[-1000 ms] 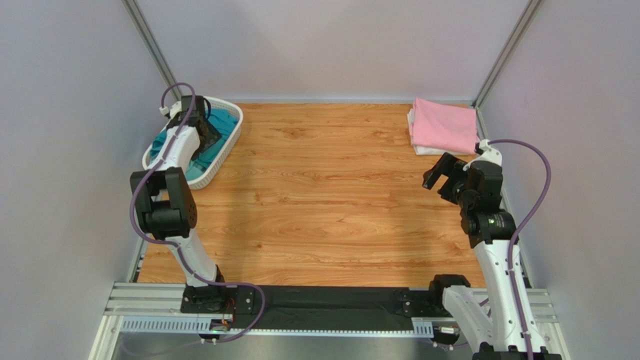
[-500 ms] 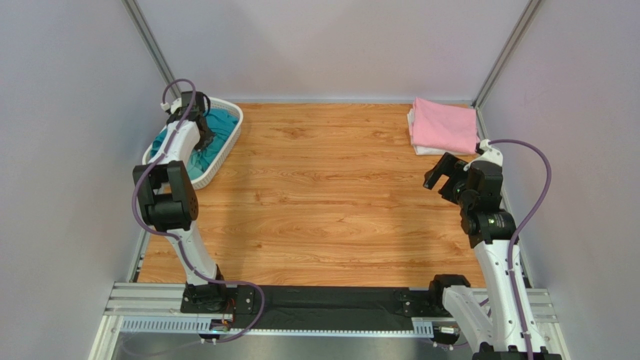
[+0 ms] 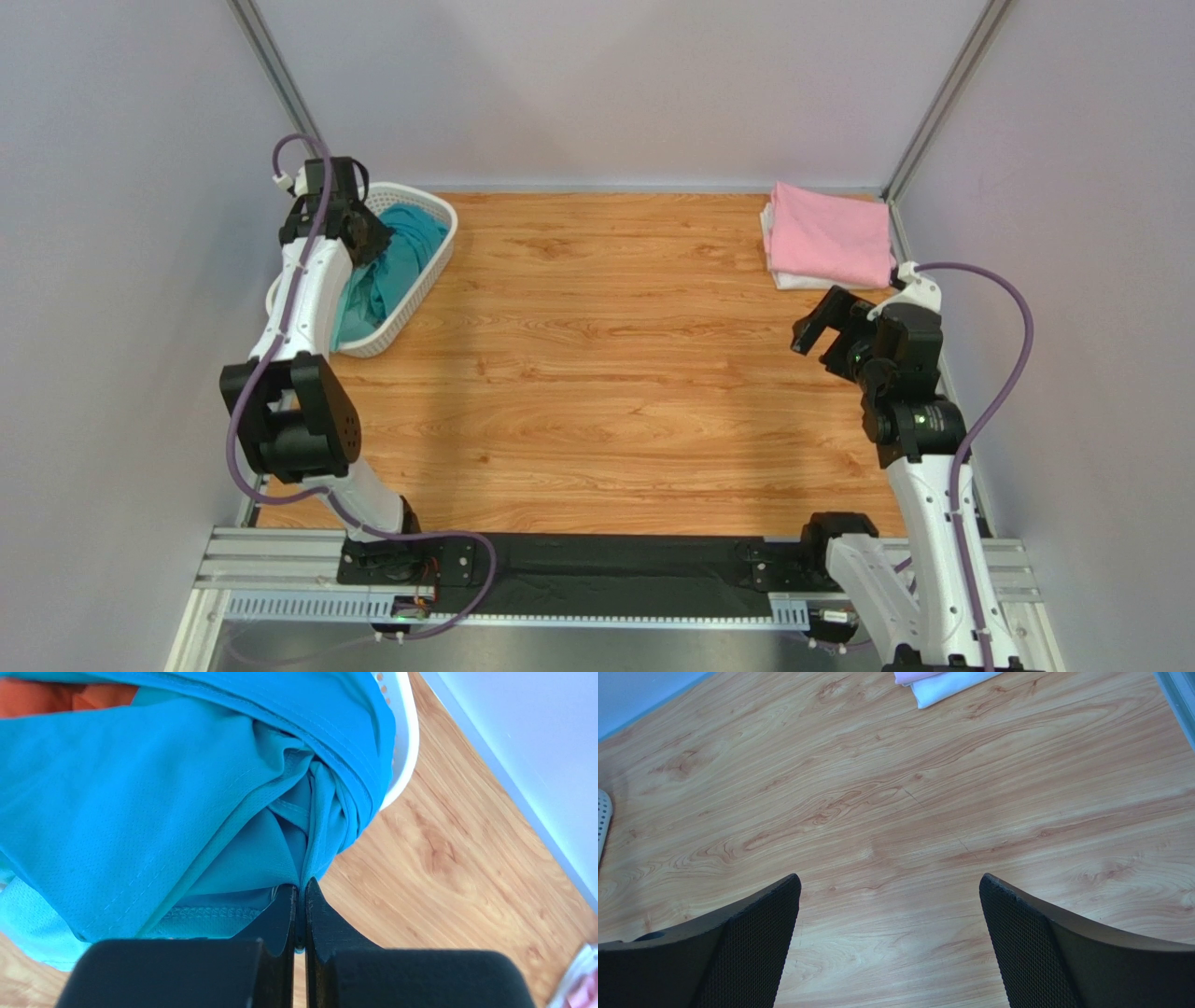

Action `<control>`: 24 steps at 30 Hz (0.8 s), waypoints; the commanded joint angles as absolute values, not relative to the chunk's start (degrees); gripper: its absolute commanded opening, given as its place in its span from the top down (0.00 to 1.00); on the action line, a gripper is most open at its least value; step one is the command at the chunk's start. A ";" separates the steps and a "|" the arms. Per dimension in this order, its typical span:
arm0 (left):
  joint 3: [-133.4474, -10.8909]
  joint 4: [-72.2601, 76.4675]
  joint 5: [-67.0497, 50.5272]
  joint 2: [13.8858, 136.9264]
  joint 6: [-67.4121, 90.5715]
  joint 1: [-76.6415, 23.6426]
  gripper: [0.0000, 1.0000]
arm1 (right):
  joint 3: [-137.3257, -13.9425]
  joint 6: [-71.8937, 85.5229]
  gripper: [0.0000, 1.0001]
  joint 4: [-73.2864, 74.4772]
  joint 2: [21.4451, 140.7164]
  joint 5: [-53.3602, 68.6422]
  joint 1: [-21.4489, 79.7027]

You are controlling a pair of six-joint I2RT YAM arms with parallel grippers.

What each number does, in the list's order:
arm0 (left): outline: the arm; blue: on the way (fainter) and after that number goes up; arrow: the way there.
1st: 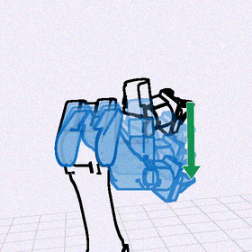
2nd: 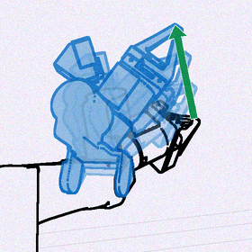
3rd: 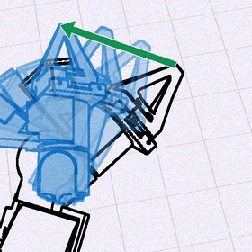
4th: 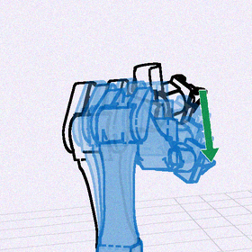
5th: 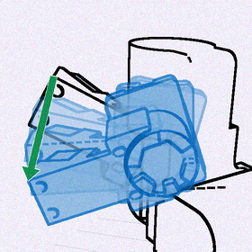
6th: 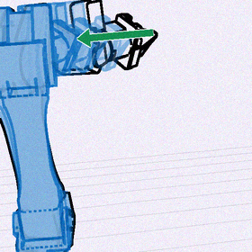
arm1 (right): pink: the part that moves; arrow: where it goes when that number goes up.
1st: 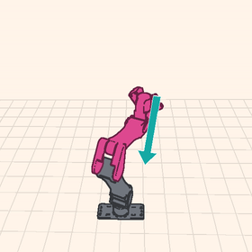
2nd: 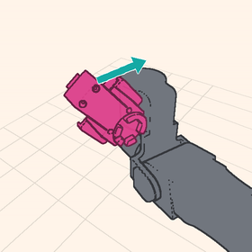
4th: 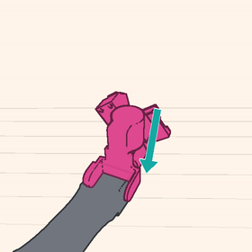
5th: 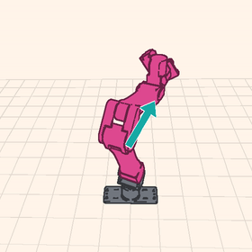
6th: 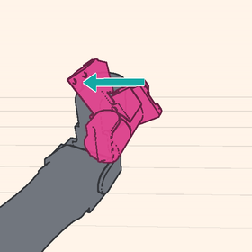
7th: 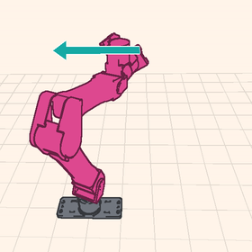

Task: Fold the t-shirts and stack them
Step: Grab the tshirt from the pile

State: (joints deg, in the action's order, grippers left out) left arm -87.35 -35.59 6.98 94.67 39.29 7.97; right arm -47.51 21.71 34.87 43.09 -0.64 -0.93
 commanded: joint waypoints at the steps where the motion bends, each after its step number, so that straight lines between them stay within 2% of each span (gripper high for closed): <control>1: -84.38 -36.12 0.44 91.06 42.01 7.65 1.00 | -48.87 21.01 0.00 33.49 42.45 2.11 -0.88; 8: -77.26 -36.12 6.06 79.03 43.77 6.07 1.00 | -48.69 20.92 0.00 33.31 41.92 3.78 -0.88; 9: -77.26 -36.73 6.76 78.32 43.33 6.15 0.98 | -48.60 21.00 0.00 33.22 41.75 3.87 -0.88; 19: -76.64 -41.75 9.23 78.83 42.37 6.15 0.90 | -48.43 21.01 0.00 33.49 41.66 3.34 -0.97; 24: -74.53 -42.19 9.14 81.12 42.10 6.15 0.77 | -48.52 21.01 0.00 33.57 42.89 2.90 -0.88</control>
State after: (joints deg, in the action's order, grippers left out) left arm -75.40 -41.08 8.93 80.31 42.19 6.39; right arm -47.51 21.58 34.85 42.46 2.68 -0.93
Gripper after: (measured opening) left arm 0.222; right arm 0.997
